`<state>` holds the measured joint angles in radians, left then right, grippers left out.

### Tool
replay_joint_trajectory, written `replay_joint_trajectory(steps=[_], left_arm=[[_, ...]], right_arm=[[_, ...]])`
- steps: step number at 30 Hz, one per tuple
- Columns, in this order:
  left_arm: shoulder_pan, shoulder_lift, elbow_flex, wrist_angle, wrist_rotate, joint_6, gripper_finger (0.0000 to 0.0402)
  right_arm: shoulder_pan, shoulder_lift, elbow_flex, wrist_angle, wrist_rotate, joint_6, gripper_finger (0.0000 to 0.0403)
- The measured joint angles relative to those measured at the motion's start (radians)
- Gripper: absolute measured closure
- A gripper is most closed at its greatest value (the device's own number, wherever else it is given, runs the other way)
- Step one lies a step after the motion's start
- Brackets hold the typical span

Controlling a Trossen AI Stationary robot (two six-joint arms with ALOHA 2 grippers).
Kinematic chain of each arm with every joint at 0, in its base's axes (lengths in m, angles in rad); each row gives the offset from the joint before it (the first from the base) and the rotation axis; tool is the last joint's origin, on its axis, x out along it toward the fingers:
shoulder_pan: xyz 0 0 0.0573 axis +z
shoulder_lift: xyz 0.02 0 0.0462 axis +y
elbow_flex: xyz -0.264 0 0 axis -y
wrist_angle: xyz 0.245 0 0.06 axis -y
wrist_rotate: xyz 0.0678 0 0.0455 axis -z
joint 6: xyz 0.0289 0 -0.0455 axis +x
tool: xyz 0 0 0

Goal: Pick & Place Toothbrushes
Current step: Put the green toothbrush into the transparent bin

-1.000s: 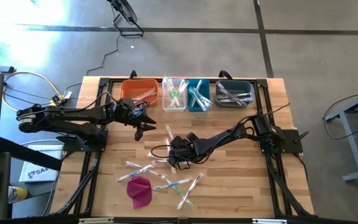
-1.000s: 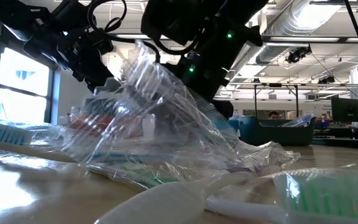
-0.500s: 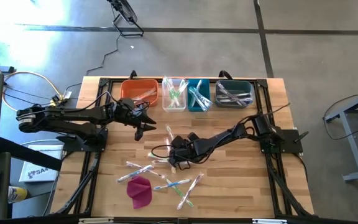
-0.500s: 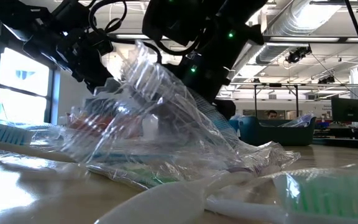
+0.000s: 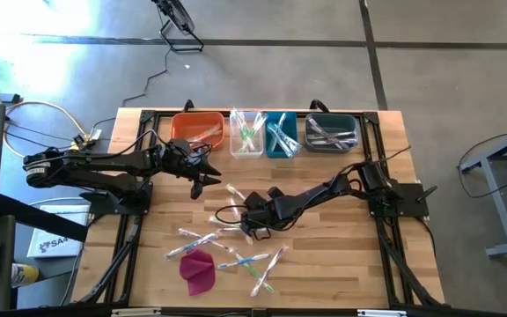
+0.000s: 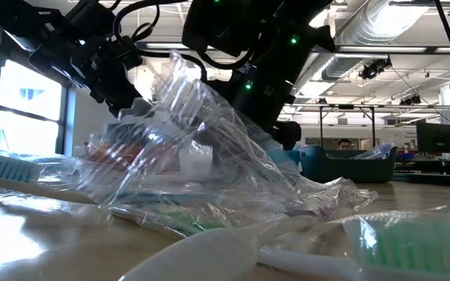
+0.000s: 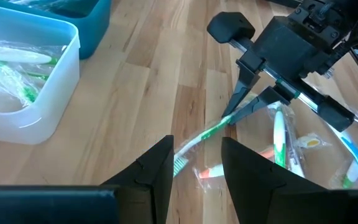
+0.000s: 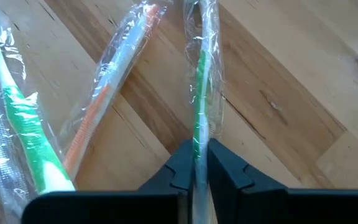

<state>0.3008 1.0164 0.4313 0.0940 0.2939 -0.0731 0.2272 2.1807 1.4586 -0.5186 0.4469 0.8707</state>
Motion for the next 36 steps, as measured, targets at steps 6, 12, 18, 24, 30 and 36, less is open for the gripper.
replay_joint_trajectory(steps=[6,12,18,24,30,36], left_arm=[[0.000,0.000,0.000,0.000,0.000,0.000,0.0270],[0.000,0.000,0.000,0.000,0.001,0.000,0.0270],[0.000,0.000,0.000,-0.007,0.001,0.000,0.0270],[0.000,0.000,0.000,-0.019,0.001,0.000,0.0270],[0.000,0.000,0.000,-0.026,0.001,0.000,0.0270],[0.000,0.000,-0.001,-0.037,0.001,0.000,0.0270]], right_arm=[[0.002,-0.013,-0.002,-0.011,-0.002,-0.022,0.0386],[0.002,-0.056,-0.009,-0.073,-0.012,-0.061,0.0386],[0.004,-0.120,-0.008,-0.181,0.025,-0.065,0.0386],[0.009,-0.190,-0.006,-0.267,0.050,-0.069,0.0386],[0.022,-0.258,-0.004,-0.351,0.036,-0.127,0.0386],[0.052,-0.341,-0.004,-0.491,0.022,-0.088,0.0386]])
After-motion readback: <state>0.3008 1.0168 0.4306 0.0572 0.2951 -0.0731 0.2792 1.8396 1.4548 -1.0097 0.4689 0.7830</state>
